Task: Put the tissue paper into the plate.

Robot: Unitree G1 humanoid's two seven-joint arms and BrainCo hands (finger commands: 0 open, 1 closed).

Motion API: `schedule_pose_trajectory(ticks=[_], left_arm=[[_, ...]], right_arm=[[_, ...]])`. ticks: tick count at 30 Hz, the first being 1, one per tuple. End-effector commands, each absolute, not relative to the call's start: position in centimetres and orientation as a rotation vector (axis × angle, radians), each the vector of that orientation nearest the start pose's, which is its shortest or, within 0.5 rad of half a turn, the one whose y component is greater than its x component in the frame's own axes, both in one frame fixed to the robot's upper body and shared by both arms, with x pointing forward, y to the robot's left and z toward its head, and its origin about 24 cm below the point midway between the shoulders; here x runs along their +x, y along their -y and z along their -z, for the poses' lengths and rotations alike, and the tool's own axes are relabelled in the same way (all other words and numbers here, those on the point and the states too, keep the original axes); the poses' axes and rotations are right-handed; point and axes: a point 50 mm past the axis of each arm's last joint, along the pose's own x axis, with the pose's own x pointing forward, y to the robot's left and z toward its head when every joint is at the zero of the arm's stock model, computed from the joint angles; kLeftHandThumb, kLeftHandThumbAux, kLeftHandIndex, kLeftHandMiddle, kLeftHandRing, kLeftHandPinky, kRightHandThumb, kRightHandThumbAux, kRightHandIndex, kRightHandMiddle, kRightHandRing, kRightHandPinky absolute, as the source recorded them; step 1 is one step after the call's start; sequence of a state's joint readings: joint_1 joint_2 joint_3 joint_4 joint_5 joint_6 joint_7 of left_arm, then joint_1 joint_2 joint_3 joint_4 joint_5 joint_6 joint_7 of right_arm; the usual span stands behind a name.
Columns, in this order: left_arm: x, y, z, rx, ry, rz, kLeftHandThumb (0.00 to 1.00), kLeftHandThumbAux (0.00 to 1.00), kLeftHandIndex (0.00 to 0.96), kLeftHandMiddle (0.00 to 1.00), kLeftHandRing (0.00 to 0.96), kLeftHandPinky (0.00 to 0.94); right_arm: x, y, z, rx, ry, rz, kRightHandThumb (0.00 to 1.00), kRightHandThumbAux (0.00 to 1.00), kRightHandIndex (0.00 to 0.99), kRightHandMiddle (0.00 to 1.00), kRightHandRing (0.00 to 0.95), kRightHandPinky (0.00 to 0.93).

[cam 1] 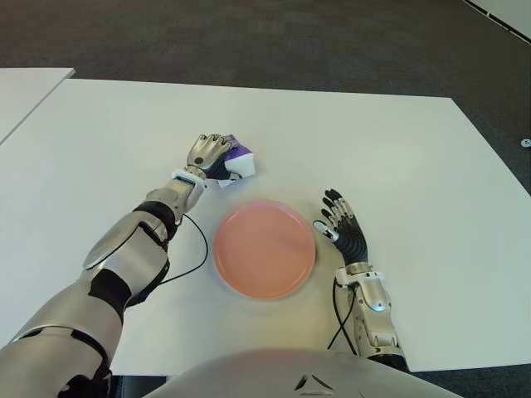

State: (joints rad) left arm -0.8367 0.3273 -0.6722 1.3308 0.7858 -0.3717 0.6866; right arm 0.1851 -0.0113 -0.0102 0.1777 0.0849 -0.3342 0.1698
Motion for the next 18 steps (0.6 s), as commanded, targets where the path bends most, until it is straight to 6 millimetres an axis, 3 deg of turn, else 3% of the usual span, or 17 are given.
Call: schedule_pose_trajectory(ticks=[1, 10, 18], left_arm=[[35.7, -17.0, -4.2, 1.324, 0.308, 0.120, 0.949, 0.652, 0.383, 0.507, 0.526, 0.774], [37.0, -16.7, -9.7, 1.066, 0.547, 0.021, 0.949, 0.653, 0.382, 0.508, 0.525, 0.763], [36.2, -16.0, -13.4, 0.914, 0.805, 0.033, 0.949, 0.652, 0.384, 0.510, 0.525, 0.799]], right_arm=[[19.2, 16.2, 3.0, 0.086, -0.141, -0.068, 0.031, 0.694, 0.000, 0.001, 0.000, 0.000], [19.3, 15.9, 2.8, 0.077, -0.135, -0.073, 0.028, 0.697, 0.000, 0.006, 0.000, 0.000], [19.4, 15.8, 2.6, 0.064, -0.127, -0.076, 0.026, 0.699, 0.000, 0.012, 0.000, 0.000]])
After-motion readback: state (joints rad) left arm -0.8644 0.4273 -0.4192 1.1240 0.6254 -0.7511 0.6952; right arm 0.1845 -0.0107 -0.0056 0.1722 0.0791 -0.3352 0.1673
